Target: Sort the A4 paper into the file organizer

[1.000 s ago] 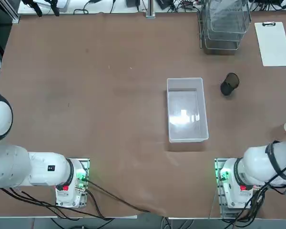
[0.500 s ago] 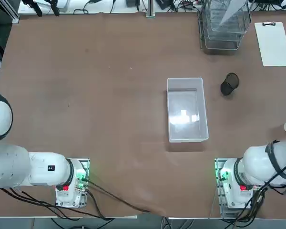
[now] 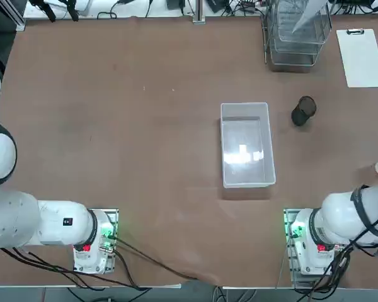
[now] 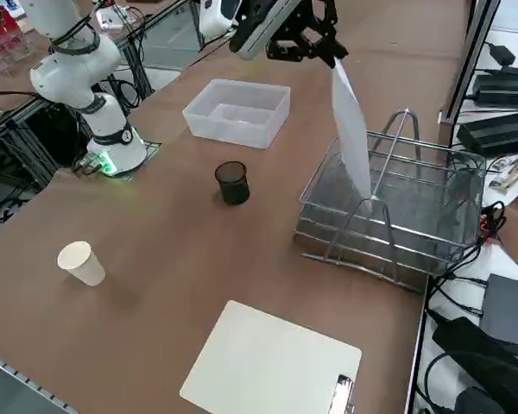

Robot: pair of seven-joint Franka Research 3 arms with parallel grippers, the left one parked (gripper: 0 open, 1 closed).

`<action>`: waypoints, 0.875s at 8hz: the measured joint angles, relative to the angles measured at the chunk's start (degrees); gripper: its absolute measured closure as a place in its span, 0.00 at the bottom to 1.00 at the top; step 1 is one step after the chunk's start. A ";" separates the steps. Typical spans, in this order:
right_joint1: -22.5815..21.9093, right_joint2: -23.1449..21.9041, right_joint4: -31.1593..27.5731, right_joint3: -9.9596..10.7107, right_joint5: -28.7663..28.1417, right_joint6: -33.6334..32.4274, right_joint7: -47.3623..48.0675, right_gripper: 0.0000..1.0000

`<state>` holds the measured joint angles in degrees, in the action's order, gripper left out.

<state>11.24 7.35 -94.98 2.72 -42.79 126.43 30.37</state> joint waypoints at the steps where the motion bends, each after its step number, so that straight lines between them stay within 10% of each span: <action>1: 0.00 -0.16 -1.08 0.00 -0.42 0.32 -0.55 0.98; 7: 3.07 -2.91 -7.99 0.12 -1.04 -1.61 -10.46 0.98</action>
<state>14.30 4.44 -102.97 2.84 -43.83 124.82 19.92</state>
